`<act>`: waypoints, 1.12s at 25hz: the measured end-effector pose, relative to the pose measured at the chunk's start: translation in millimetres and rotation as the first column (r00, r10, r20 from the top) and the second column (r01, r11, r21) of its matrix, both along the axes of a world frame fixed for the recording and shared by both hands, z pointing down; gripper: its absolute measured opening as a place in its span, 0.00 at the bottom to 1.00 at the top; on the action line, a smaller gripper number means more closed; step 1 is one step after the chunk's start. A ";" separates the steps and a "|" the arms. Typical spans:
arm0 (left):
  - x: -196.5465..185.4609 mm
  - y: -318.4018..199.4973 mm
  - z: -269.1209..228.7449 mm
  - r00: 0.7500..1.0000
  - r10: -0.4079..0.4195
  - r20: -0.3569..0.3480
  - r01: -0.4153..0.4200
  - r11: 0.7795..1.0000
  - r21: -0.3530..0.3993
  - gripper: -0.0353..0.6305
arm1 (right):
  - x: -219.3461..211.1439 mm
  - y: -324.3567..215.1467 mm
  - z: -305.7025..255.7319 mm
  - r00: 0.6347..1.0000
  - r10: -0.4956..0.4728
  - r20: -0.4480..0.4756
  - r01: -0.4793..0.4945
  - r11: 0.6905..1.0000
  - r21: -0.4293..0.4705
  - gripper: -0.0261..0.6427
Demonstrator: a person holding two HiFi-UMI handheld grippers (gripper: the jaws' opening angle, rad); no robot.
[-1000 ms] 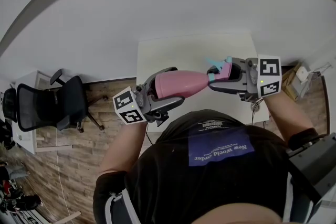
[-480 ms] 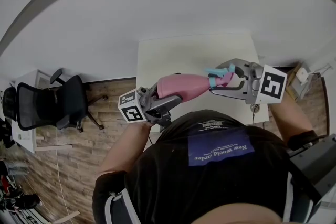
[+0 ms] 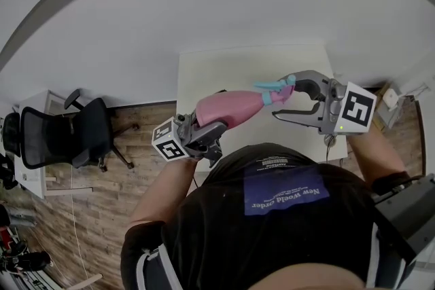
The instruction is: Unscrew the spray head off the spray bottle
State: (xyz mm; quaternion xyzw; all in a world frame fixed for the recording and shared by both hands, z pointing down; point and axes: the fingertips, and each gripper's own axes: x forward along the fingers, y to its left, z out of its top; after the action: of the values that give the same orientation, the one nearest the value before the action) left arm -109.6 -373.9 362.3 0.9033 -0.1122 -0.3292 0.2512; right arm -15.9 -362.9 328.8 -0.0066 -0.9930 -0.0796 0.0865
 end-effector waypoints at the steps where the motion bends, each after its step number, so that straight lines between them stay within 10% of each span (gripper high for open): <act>1: -4.9 -0.6 -0.1 1.000 -0.023 0.016 0.022 0.999 0.023 0.77 | 2.9 -4.4 -1.8 1.000 0.007 0.027 -0.006 0.999 -0.044 0.33; 3: -9.2 -1.8 -4.4 0.996 -0.071 0.054 0.067 0.995 0.080 0.77 | 19.2 -16.5 -5.8 0.995 0.031 0.097 -0.009 0.975 -0.220 0.36; 5: -11.4 -3.1 -13.2 0.990 -0.114 0.086 0.102 0.985 0.141 0.77 | 41.6 -33.3 -6.7 0.981 0.070 0.181 0.026 0.876 -0.482 0.37; 10: -20.1 -0.7 -29.4 0.966 -0.192 0.172 0.135 0.946 0.295 0.77 | 58.3 -48.8 11.8 0.921 0.140 0.363 0.294 0.361 -0.885 0.42; 14: -20.1 7.9 -39.6 0.950 -0.225 0.215 0.120 0.901 0.416 0.77 | 42.0 -25.0 11.5 0.873 0.100 0.478 0.465 0.124 -0.876 0.45; 20: -7.5 19.3 -44.5 0.924 -0.242 0.297 0.056 0.851 0.522 0.77 | 36.1 -16.7 2.2 0.798 0.093 0.595 0.598 -0.006 -0.801 0.45; 28: 1.8 27.7 -38.5 0.893 -0.257 0.369 -0.003 0.817 0.576 0.77 | 28.6 -13.5 -0.5 0.803 0.047 0.595 0.597 -0.056 -0.801 0.45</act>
State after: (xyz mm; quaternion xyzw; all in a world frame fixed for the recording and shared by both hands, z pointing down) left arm -107.8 -346.3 323.8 0.9766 -0.1243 -0.1561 -0.0803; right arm 12.8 -376.4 328.4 -0.2570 -0.7164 0.6186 -0.1954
